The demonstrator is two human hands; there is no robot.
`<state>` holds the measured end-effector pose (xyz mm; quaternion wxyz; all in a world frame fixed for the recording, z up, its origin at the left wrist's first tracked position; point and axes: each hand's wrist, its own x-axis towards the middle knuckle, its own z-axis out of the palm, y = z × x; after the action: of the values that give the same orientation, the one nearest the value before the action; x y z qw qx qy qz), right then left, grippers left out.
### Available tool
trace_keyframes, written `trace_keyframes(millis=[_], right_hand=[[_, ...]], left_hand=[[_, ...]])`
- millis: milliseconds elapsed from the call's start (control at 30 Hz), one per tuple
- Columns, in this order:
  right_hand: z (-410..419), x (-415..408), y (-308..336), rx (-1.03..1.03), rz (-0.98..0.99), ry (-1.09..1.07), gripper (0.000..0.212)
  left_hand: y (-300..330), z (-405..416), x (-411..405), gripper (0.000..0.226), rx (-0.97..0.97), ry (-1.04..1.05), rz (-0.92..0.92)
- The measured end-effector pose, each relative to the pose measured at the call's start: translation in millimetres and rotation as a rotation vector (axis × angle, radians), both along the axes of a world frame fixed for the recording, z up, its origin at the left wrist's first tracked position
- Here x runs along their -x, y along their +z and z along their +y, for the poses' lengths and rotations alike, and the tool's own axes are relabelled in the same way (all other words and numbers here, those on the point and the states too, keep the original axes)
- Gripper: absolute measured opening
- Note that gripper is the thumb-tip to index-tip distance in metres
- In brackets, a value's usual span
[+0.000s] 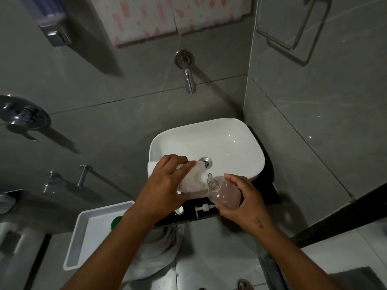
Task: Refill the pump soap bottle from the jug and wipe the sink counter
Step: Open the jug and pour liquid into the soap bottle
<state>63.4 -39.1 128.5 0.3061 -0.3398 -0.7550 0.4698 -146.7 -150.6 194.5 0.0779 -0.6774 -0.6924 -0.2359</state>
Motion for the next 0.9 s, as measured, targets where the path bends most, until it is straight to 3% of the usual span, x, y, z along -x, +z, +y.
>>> trace_keyframes(millis=[900], right_hand=[[1.4,7.4,-4.0,0.015,0.05,-0.008,0.074]], left_hand=[[14.9,4.4,-8.6,0.079,0.008,0.042,0.176]])
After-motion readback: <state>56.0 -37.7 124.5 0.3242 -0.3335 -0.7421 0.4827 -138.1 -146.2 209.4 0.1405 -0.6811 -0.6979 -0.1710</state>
